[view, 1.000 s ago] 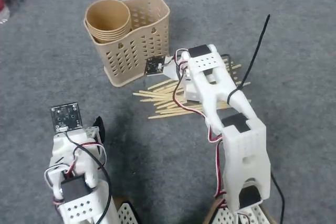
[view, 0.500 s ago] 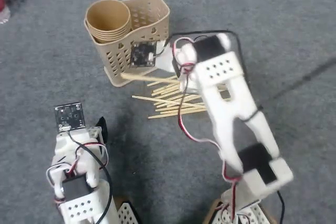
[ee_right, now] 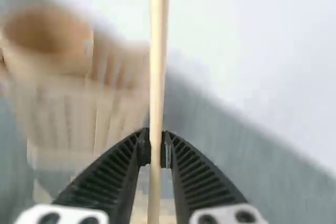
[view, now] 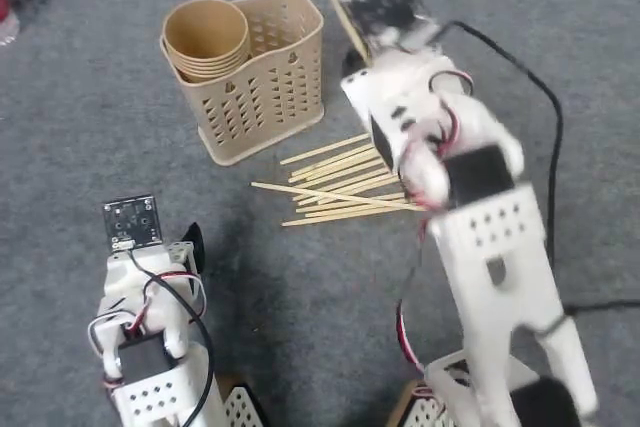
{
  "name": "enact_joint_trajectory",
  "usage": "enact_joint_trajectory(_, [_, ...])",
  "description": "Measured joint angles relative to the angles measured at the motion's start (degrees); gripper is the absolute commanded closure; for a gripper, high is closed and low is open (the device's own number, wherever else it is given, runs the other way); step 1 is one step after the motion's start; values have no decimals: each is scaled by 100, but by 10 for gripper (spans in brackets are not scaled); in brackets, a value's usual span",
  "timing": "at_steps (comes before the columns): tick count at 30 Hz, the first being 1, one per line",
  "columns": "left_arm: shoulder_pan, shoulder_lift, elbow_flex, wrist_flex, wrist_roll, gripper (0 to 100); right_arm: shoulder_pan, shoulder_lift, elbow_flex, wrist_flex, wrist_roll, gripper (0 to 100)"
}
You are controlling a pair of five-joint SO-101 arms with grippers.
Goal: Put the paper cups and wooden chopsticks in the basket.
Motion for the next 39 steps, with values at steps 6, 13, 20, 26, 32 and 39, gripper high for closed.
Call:
enact_joint_trajectory(6, [9,0,0,0,0,763,9,62,765,-2330,-105,991])
enact_joint_trajectory(13, [18,0,0,0,0,763,-396,2224,-132,-4563,-105,991])
enact_joint_trajectory(20, [0,0,0,0,0,764,-624,4958,-2725,-4888,325,991])
enact_joint_trajectory(26, [9,0,0,0,0,764,-633,6989,-5442,-3859,396,991])
enact_joint_trajectory(32, [0,0,0,0,0,764,-642,8484,-7930,-2725,413,974])
enact_joint_trajectory(39, [18,0,0,0,0,763,-651,9327,-10233,-756,413,818])
